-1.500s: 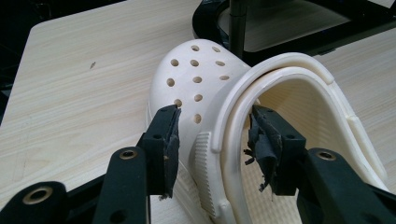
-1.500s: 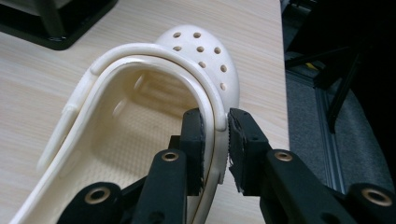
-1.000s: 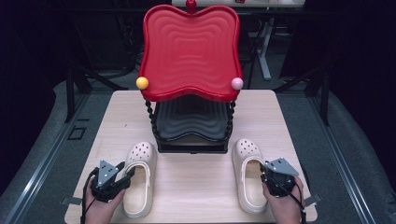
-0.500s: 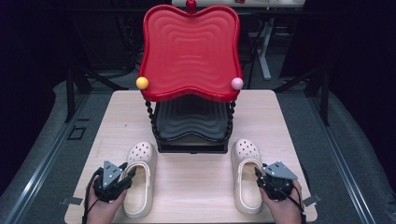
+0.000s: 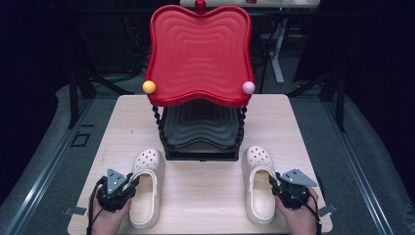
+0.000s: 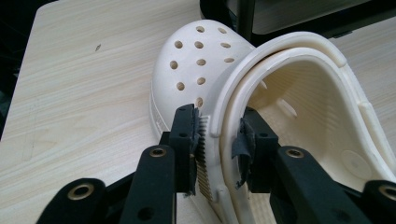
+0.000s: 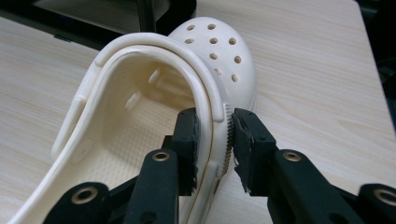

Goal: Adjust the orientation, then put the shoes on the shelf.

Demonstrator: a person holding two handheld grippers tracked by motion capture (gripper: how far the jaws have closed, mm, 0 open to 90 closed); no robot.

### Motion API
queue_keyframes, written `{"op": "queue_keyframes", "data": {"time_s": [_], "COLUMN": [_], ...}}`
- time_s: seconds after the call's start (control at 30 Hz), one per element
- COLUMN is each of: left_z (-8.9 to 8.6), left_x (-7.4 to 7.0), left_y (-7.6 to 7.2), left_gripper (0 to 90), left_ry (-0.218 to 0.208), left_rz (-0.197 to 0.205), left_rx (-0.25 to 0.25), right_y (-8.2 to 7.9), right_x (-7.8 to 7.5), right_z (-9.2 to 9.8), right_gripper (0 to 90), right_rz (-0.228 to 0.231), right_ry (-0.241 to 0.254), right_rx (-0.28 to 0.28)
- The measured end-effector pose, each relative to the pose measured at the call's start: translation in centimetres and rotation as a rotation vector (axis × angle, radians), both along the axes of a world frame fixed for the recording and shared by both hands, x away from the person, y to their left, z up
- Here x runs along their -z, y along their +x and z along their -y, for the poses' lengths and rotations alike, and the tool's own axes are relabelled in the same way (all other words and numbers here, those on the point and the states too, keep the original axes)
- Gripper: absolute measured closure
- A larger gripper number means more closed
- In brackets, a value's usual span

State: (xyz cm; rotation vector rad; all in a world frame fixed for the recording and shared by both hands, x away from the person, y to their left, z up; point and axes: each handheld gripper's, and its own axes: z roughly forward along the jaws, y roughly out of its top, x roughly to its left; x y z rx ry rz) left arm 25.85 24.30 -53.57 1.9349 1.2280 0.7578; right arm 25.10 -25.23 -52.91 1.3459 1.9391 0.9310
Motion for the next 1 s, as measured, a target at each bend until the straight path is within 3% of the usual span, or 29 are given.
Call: {"op": "queue_keyframes", "data": {"time_s": [0.13, 0.3, 0.47, 0.6, 0.73, 1.0], "left_z": [-0.2, -0.2, -0.3, -0.7, -0.9, -0.9], "left_x": [-0.1, -0.6, -1.0, -1.8, -3.0, -5.5], "left_y": [0.0, -0.1, -0.4, -0.7, -1.1, -3.1], "left_gripper": [74.3, 75.6, 75.8, 75.7, 75.7, 75.6], "left_ry": [-0.014, -0.024, -0.036, -0.070, -0.096, -0.112], "left_rz": [-0.003, 0.001, 0.006, 0.004, 0.013, 0.081], "left_rx": [-0.026, -0.034, -0.030, -0.028, -0.020, 0.020], "right_y": [0.0, -0.4, -0.8, -1.2, -2.0, -3.7], "right_x": [-0.2, -0.5, -0.9, -1.4, -2.6, -5.6], "right_z": [0.0, -0.7, -0.7, -0.9, -1.2, -2.0], "right_gripper": [73.6, 74.1, 75.2, 75.4, 75.4, 75.3], "right_rz": [-0.016, -0.025, -0.023, -0.015, 0.015, 0.107], "right_ry": [0.031, 0.012, 0.029, 0.027, 0.020, 0.041], "right_rx": [0.013, 0.016, 0.024, 0.024, 0.018, -0.005]}}
